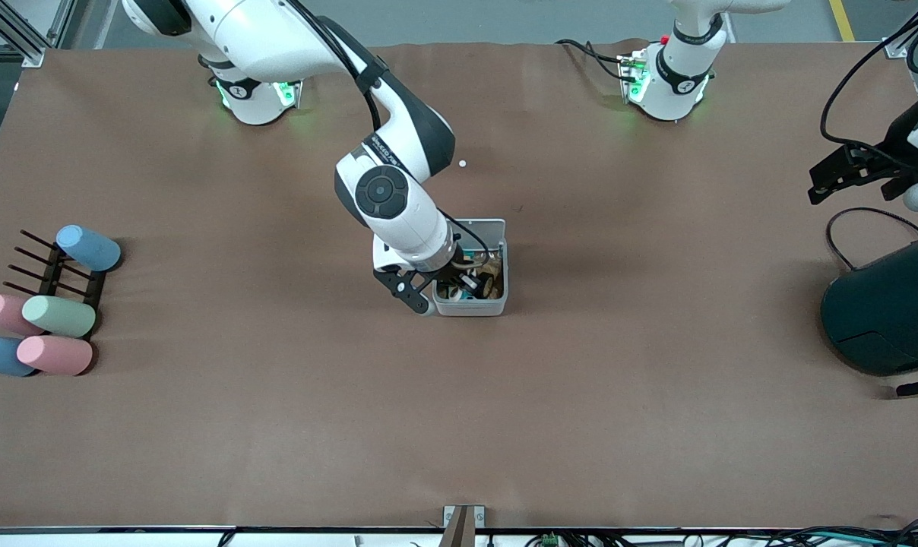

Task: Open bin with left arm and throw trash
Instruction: 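Lower the white stick into the bin and open the right gripper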

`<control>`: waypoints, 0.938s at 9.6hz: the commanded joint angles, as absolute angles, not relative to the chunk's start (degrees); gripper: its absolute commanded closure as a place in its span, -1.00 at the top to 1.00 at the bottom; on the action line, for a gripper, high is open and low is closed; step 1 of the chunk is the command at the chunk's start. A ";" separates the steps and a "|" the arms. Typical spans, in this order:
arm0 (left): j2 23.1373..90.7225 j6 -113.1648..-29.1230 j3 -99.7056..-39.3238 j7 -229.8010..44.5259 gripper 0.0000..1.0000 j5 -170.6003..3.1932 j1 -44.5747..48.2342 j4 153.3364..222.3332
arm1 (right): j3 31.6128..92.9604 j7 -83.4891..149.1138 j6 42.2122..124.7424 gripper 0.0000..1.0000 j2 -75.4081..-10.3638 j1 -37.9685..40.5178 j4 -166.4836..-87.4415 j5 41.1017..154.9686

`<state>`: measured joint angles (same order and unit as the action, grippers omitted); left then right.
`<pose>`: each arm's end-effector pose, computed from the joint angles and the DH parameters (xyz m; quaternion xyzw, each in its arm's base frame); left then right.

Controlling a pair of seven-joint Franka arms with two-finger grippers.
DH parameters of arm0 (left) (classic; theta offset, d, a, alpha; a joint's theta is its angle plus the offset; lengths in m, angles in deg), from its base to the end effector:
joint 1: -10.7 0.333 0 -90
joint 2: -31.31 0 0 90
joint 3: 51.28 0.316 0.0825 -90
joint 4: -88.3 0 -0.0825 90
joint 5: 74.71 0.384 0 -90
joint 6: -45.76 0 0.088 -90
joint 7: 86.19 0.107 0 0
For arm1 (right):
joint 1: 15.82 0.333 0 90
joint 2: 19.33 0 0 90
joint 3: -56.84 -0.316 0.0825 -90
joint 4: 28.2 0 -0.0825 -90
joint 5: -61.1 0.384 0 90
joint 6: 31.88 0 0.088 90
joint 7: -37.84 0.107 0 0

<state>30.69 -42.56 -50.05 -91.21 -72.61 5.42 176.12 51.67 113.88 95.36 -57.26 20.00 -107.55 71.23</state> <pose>0.5476 -0.0347 0.6458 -0.9997 -0.0092 -0.0112 0.0174 0.5673 0.4811 0.3409 -0.9256 0.3540 0.0409 0.1272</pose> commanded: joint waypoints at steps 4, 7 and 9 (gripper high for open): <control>31.66 -42.05 -49.69 -89.96 1.00 -73.48 5.43 174.43 | 51.92 114.48 94.33 -0.82 -58.09 22.23 -108.36 71.30; 31.66 -42.05 -49.69 -90.14 1.00 -73.48 5.34 174.43 | 51.92 114.57 94.24 -0.47 -58.71 22.41 -108.45 71.30; 31.75 -42.05 -49.69 -90.06 1.00 -73.48 5.43 174.43 | 51.92 114.48 93.90 -0.03 -58.80 22.50 -108.80 71.30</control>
